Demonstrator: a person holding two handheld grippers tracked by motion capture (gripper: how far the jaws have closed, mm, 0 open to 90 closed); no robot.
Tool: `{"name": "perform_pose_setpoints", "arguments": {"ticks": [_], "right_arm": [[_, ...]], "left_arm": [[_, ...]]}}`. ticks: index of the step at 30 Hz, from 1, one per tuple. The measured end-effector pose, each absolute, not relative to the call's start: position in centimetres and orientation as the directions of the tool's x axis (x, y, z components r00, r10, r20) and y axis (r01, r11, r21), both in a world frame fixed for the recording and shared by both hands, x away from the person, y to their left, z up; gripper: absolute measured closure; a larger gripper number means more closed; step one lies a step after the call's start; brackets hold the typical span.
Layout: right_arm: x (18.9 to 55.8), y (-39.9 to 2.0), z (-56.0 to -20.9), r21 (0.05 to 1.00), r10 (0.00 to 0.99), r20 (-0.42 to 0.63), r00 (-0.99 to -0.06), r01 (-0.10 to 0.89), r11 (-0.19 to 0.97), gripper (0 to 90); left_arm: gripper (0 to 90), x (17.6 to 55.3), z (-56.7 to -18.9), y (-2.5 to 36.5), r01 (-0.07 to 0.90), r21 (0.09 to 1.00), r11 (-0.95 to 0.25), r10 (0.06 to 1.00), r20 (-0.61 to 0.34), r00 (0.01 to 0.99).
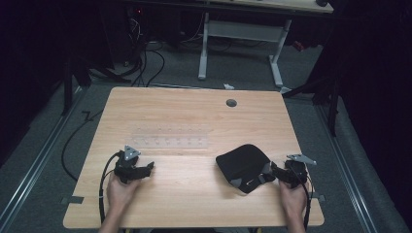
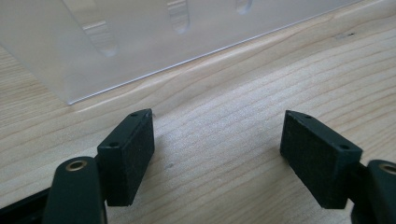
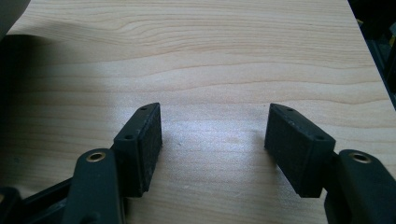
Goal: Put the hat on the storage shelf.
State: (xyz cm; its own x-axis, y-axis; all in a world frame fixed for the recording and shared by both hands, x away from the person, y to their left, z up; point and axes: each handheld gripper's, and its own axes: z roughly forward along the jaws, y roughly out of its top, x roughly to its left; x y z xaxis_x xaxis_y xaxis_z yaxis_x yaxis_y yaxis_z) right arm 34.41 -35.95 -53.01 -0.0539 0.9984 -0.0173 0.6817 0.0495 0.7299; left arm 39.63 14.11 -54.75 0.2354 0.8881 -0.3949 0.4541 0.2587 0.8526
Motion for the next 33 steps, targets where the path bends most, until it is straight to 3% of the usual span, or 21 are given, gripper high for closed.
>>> {"name": "perform_pose_setpoints", "arguments": {"ticks": [19, 33], "right_arm": [[34.5, -35.8, -53.0, 0.724, 0.998, -0.014, -0.060, 0.687, 0.052, 32.2], [33.4, -36.2, -52.6, 0.763, 0.998, 0.006, -0.063, 0.645, 0.036, 42.7]], "left_arm": [[26.6, 39.6, -54.8, 14.1, 0.453, 0.853, 0.260, 0.889, -0.395, 0.232], [26.6, 39.6, -54.8, 14.1, 0.453, 0.853, 0.261, 0.890, -0.394, 0.230]]}}
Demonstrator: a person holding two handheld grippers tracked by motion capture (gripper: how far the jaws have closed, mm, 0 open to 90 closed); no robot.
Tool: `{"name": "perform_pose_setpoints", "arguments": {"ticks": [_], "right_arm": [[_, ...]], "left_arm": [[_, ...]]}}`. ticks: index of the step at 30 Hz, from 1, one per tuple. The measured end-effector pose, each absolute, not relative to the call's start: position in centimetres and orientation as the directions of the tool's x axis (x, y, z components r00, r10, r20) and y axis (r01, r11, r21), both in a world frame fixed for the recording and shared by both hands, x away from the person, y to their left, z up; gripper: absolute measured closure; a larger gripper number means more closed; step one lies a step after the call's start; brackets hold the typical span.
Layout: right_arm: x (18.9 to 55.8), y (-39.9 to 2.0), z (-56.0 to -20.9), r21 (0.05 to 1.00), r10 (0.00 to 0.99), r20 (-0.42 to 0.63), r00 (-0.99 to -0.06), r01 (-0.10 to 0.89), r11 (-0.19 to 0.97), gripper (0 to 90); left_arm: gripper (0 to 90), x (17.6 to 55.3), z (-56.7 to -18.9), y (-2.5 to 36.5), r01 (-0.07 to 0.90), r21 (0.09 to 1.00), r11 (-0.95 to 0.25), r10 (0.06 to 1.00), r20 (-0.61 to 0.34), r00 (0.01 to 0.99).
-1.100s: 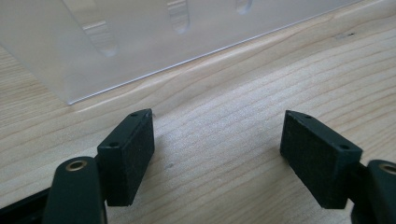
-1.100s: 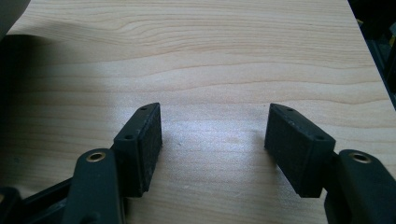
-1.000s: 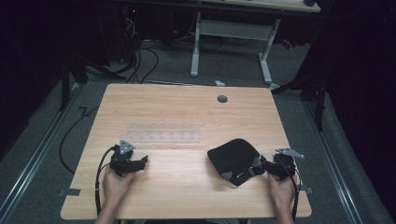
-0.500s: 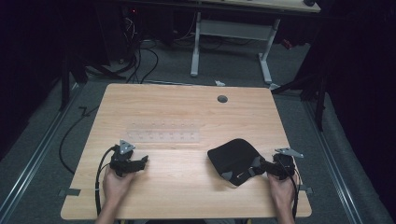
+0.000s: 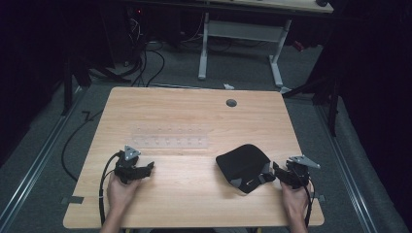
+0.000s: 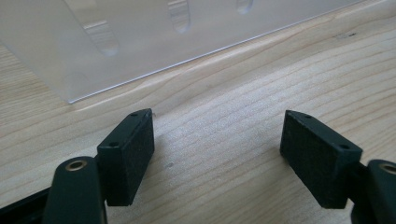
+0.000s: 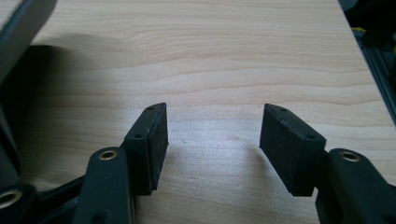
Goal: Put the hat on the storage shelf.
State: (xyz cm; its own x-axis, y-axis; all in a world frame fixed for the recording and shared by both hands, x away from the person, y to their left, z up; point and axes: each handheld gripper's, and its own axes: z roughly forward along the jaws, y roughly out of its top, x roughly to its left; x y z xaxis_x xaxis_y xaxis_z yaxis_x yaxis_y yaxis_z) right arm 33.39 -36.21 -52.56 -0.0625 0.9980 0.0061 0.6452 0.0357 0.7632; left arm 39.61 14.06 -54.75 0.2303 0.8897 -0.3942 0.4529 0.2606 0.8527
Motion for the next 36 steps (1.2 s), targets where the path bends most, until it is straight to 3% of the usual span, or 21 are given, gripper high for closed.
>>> {"name": "perform_pose_setpoints", "arguments": {"ticks": [5, 12, 16, 26, 36], "right_arm": [[32.5, -36.2, -52.1, 0.796, 0.997, -0.024, -0.069, 0.603, 0.061, 46.3], [30.7, -37.1, -50.4, 0.824, 0.997, 0.057, -0.057, 0.566, -0.014, 46.3], [30.1, -37.1, -49.7, 0.831, 0.997, 0.050, -0.055, 0.556, -0.010, 46.9], [28.6, -36.0, -47.4, 0.856, 0.979, 0.114, -0.169, 0.517, -0.011, 42.3], [30.7, -33.8, -48.1, 0.844, 0.954, 0.158, -0.254, 0.536, 0.002, 36.5]], "left_arm": [[26.6, 39.7, -54.8, 14.0, 0.450, 0.852, 0.265, 0.890, -0.396, 0.225], [26.8, 39.7, -54.8, 14.0, 0.450, 0.853, 0.266, 0.890, -0.396, 0.224], [26.9, 39.7, -54.8, 14.0, 0.450, 0.853, 0.264, 0.891, -0.394, 0.224], [26.9, 39.7, -54.8, 14.0, 0.450, 0.853, 0.265, 0.891, -0.394, 0.223], [28.6, 39.7, -54.7, 14.0, 0.446, 0.853, 0.270, 0.892, -0.396, 0.219]]}}
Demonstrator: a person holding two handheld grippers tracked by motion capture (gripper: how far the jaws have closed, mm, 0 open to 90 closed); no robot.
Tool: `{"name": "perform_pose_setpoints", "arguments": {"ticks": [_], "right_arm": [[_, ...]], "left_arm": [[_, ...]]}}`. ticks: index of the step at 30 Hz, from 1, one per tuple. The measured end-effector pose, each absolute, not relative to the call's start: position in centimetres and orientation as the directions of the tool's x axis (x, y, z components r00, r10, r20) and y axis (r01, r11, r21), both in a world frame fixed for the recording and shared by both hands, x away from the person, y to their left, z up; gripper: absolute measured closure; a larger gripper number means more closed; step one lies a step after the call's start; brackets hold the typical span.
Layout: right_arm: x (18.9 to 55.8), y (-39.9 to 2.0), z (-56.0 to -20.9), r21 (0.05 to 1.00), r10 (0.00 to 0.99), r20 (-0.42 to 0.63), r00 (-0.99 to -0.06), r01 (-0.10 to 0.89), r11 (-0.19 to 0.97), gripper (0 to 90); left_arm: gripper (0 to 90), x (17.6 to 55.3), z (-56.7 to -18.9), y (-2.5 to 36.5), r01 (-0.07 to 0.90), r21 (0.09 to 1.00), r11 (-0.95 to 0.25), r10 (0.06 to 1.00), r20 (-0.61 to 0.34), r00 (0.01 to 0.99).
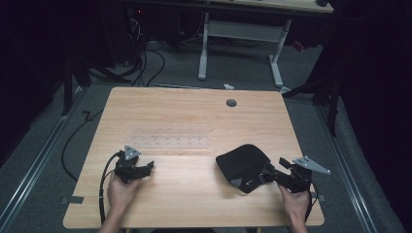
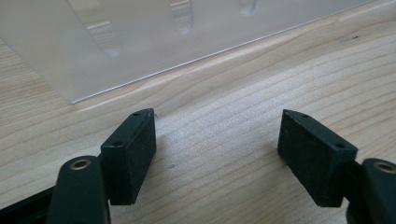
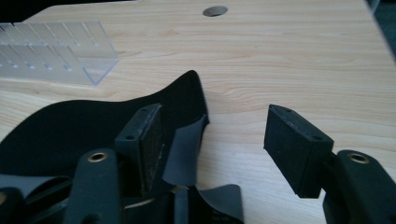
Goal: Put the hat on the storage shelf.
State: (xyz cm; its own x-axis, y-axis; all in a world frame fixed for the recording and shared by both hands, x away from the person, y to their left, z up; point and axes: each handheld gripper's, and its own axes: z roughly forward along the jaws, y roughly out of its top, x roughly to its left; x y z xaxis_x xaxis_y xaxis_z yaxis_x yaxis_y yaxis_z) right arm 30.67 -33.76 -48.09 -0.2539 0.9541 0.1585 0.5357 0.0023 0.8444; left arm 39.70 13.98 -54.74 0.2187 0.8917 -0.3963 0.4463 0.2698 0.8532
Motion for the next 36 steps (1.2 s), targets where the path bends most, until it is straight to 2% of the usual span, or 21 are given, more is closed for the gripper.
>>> {"name": "perform_pose_setpoints", "arguments": {"ticks": [16, 26, 30, 34, 36], "right_arm": [[33.6, -32.0, -50.1, 0.785, 0.922, 0.202, -0.330, 0.618, 0.049, 36.0], [34.6, -31.5, -51.3, 0.764, 0.892, 0.249, -0.379, 0.642, 0.059, 43.4], [34.7, -31.6, -51.8, 0.754, 0.881, 0.276, -0.385, 0.655, 0.050, 48.9], [34.4, -31.4, -52.0, 0.759, 0.886, 0.222, -0.407, 0.642, 0.104, 56.2], [34.3, -31.5, -52.1, 0.762, 0.881, 0.232, -0.413, 0.640, 0.099, 61.1]], "left_arm": [[28.6, 39.7, -54.7, 14.0, 0.447, 0.853, 0.268, 0.892, -0.395, 0.220], [28.4, 39.7, -54.7, 14.0, 0.448, 0.853, 0.269, 0.892, -0.396, 0.219], [28.5, 39.7, -54.7, 13.9, 0.447, 0.853, 0.269, 0.892, -0.395, 0.218], [28.4, 39.7, -54.7, 13.9, 0.447, 0.853, 0.269, 0.892, -0.396, 0.218], [28.4, 39.7, -54.7, 13.9, 0.447, 0.853, 0.269, 0.892, -0.396, 0.218]]}}
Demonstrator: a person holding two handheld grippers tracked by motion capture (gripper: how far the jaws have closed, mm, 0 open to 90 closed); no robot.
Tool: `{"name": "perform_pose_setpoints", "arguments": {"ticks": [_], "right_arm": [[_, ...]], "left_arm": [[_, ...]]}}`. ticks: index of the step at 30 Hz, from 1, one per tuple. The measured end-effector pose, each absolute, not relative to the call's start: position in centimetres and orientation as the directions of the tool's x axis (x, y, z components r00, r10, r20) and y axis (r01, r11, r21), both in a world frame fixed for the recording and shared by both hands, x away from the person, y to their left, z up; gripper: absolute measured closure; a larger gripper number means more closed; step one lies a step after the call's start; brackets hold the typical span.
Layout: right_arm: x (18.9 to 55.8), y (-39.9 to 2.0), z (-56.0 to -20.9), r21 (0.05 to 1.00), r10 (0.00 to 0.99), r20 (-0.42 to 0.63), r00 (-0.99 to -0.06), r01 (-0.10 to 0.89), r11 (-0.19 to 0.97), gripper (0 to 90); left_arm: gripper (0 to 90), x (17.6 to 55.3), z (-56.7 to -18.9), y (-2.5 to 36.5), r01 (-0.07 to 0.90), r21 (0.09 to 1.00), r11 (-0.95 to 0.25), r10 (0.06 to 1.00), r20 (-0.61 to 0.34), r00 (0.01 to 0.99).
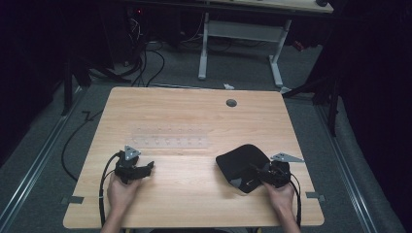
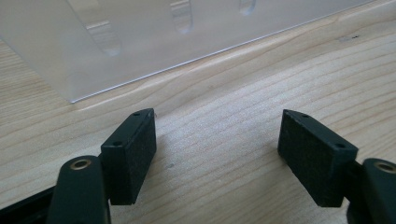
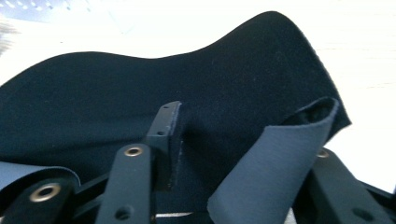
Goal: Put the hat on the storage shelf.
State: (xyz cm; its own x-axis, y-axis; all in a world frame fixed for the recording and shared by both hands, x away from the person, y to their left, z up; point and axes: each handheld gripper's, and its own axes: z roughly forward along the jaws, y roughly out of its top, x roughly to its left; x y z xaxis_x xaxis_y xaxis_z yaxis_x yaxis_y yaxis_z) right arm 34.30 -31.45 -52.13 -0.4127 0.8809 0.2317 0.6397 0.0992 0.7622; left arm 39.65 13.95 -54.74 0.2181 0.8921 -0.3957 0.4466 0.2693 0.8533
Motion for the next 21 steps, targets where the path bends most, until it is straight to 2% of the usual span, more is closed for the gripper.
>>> {"name": "perform_pose_setpoints", "arguments": {"ticks": [12, 21], "right_arm": [[33.81, -32.03, -52.31, 0.775, 0.845, 0.296, -0.444, 0.629, 0.059, 78.3], [33.49, -32.32, -52.11, 0.782, 0.827, 0.308, -0.471, 0.621, 0.062, 83.1]], "left_arm": [[28.2, 39.65, -54.74, 13.94, 0.447, 0.853, 0.270, 0.891, -0.397, 0.219], [28.1, 39.65, -54.74, 13.94, 0.447, 0.853, 0.269, 0.891, -0.397, 0.219]]}}
